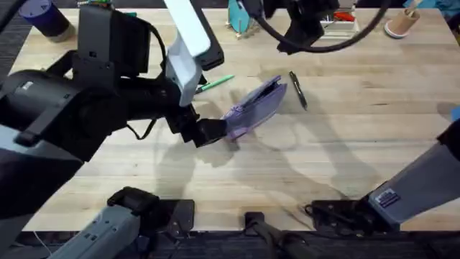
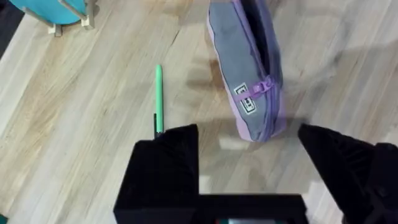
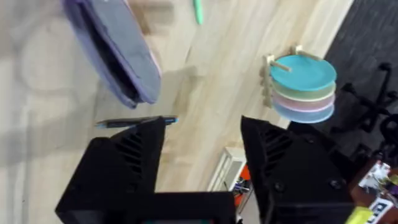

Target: Unzip the bag, pick up the pens from the table one at a time and place them inside, then zip the bag closed.

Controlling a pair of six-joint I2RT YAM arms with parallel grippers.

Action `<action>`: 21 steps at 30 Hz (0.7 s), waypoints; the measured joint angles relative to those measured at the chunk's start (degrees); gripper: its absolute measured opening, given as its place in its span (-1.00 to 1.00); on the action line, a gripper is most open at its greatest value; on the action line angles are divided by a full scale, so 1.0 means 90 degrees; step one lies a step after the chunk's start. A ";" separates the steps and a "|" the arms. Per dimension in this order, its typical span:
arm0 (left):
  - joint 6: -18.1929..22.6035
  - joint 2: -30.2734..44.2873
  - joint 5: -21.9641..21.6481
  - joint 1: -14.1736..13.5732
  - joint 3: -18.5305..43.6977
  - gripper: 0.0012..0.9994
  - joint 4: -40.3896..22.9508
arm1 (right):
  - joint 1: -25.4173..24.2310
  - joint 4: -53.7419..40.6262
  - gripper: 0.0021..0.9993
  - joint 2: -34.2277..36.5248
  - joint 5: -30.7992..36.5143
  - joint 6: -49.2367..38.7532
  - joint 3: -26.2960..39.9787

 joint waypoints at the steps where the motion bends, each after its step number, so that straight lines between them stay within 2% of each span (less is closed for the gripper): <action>1: 0.0000 0.0000 -0.0002 -0.0001 0.0000 0.99 0.0000 | 0.0000 -0.0104 -0.03 0.0000 -0.0023 -0.0011 0.0000; 4: 0.0002 0.0000 -0.0002 -0.0001 0.0000 0.99 0.0000 | 0.0012 -0.0471 -0.82 0.0000 -0.0067 -0.0025 0.0000; 5: 0.0001 0.0000 -0.0002 0.0002 0.0000 0.99 0.0000 | 0.0012 -0.0600 -0.91 0.0000 -0.0080 -0.0027 0.0000; 14: 0.0000 0.0000 -0.0002 0.0002 0.0000 0.99 0.0000 | 0.0017 -0.0986 -0.94 0.0000 -0.0420 -0.0028 -0.0067; 21: 0.0000 0.0000 -0.0002 0.0001 0.0000 0.99 0.0000 | 0.0017 -0.0960 -0.94 0.0013 -0.0575 -0.0028 -0.0687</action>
